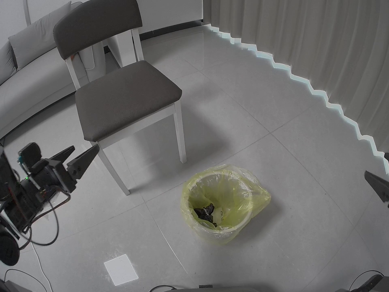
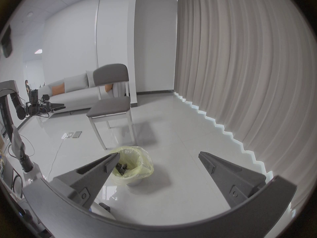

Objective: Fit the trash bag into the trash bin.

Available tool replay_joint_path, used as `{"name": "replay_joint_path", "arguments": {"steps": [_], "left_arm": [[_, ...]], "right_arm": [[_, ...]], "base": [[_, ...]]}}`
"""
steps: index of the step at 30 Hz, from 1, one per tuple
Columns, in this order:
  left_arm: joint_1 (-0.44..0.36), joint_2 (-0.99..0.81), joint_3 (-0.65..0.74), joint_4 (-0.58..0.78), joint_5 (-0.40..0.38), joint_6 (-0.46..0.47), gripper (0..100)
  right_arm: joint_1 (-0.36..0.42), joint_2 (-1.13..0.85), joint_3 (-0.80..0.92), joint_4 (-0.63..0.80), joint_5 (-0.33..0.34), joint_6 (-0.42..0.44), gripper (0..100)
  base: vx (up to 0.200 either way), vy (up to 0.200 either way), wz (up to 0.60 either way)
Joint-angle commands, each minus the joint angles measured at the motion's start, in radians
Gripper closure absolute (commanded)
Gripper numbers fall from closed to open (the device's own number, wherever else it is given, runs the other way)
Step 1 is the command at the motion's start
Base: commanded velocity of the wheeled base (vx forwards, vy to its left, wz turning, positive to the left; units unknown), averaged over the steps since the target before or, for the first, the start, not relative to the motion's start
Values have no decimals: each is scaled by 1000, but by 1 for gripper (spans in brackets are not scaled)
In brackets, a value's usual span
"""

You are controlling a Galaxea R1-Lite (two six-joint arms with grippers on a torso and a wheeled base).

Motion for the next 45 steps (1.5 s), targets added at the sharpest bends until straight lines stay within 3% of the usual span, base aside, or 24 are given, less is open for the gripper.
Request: {"name": "replay_joint_path", "arguments": {"steps": [1,8,13,18,20,21,23,25,28,32,34,36,39,45], "left_arm": [[35,-794,47,581,-24,-3,0],[90,-1044,41,792,-29,-3,0],[151,-1182,59,857,-64,1,0],[177,-1321,82,978,-82,7,0],[176,-1329,90,990,-81,14,0],[168,-1346,115,1015,-79,67,0],[166,-1350,164,1016,-59,158,0],[165,-1350,230,1007,14,258,0],[165,-1350,282,998,87,313,0],[165,-1350,282,1015,108,304,0],[165,-1350,282,1091,191,288,0],[165,-1350,282,1096,209,267,0],[166,-1350,282,1079,208,276,0],[165,-1350,282,1079,218,258,0]], "right_arm": [[-93,-742,270,196,148,122,0],[-26,-780,342,237,151,178,0],[-40,-805,413,206,162,177,0],[-40,-811,560,-8,102,183,0],[-40,-812,560,-22,91,180,0],[-40,-811,560,-19,30,154,0],[-40,-811,560,-18,-36,128,0],[-40,-811,560,-18,-84,117,0],[-40,-811,560,-18,-107,114,0],[-40,-811,560,-18,-116,88,0],[-40,-811,560,-16,-128,60,0],[-40,-811,560,-15,-156,50,0],[-41,-811,560,-1,-182,62,0],[-40,-811,560,13,-162,54,0]], "base": [[0,0,0],[0,0,0],[0,0,0],[0,0,0],[0,0,0],[0,0,0],[0,0,0],[0,0,0],[0,0,0],[0,0,0],[0,0,0],[0,0,0],[0,0,0],[0,0,0]]}}
